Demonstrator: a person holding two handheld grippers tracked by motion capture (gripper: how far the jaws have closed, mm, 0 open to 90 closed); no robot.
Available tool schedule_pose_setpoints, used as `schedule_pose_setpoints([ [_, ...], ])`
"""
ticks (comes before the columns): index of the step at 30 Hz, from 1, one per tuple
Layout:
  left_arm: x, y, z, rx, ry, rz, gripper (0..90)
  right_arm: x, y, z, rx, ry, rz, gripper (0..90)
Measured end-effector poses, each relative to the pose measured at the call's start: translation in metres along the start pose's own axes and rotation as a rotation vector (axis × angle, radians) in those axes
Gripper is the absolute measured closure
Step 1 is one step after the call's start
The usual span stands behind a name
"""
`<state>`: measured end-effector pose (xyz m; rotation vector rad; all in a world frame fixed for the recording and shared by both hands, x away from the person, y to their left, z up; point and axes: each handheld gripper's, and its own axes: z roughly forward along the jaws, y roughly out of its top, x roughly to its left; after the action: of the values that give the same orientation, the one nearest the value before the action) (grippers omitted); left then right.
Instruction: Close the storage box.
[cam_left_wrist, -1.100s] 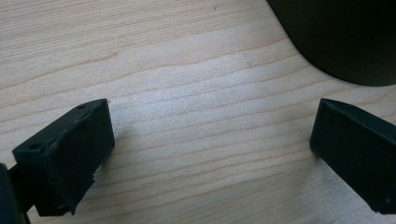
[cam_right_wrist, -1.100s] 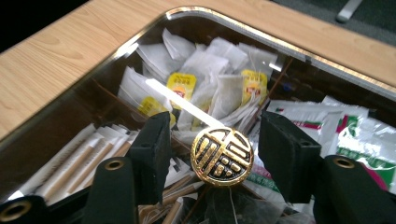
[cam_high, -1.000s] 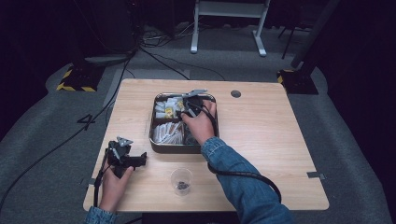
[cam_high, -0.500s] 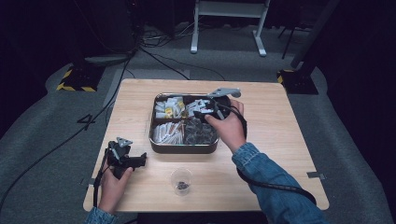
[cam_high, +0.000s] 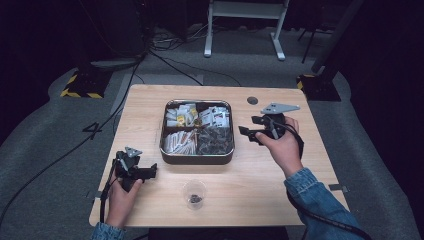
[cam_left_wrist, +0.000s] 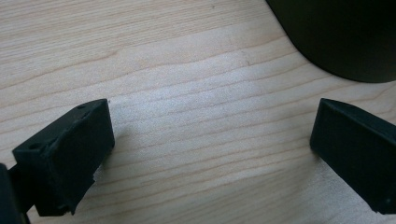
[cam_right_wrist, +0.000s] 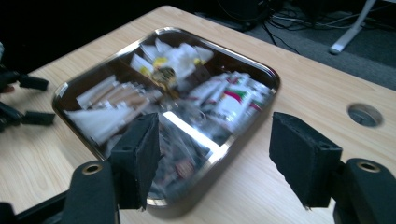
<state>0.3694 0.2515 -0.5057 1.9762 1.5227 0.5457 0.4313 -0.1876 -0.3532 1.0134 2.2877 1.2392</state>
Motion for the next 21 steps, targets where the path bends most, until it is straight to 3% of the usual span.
schedule_pose_setpoints([
  [7, 0.002, 0.000, 0.000, 0.001, -0.005, 0.004, 0.1, -0.021, -0.023, -0.031, 0.024, -0.022, -0.054, 33.7],
  [16, 0.002, 0.000, 0.000, 0.000, -0.007, 0.005, 0.2, -0.045, -0.057, -0.055, 0.009, -0.062, 0.004, 32.6],
  [21, 0.002, 0.000, 0.000, 0.001, -0.007, 0.006, 0.2, -0.053, -0.081, -0.057, 0.045, -0.087, -0.055, 32.1],
])
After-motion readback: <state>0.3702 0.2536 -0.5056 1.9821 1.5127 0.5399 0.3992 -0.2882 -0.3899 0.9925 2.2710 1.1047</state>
